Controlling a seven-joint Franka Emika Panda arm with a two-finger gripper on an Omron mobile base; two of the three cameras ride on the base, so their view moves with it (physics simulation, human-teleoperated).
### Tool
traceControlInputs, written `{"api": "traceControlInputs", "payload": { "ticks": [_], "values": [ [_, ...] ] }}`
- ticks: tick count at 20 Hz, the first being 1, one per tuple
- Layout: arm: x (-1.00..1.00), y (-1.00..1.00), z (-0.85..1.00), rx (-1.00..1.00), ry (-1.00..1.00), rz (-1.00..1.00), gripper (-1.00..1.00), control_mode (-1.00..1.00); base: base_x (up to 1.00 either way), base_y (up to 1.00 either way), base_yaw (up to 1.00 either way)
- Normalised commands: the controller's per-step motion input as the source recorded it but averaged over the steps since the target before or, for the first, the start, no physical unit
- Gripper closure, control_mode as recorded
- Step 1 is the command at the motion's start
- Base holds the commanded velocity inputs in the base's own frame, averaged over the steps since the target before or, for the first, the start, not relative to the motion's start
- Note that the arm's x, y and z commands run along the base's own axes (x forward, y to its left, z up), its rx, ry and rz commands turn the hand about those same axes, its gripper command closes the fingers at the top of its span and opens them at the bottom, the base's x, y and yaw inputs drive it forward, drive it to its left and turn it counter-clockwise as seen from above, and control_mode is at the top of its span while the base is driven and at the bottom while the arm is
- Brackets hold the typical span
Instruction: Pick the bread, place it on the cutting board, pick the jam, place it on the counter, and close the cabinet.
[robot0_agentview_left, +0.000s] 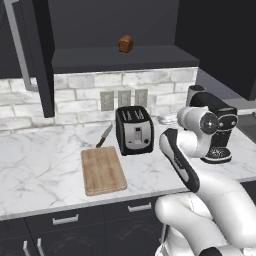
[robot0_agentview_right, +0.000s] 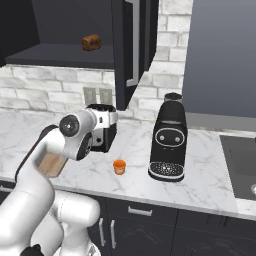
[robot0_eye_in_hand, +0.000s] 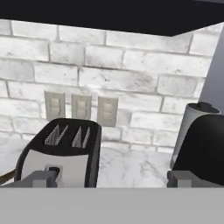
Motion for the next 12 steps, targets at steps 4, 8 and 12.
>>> {"api": "traceControlInputs", "payload": {
  "ticks": [4, 8, 12],
  "values": [
    [-0.12, 0.43, 0.67, 0.0, 0.0, -0.01, -1.0, -1.0, 0.0, 0.0, 0.0],
    [-0.14, 0.47, 0.73, 0.0, 0.0, -0.03, -1.0, -1.0, 0.0, 0.0, 0.0],
    [-0.15, 0.46, 0.74, 0.0, 0.0, -0.03, -1.0, -1.0, 0.0, 0.0, 0.0]
  ]
}}
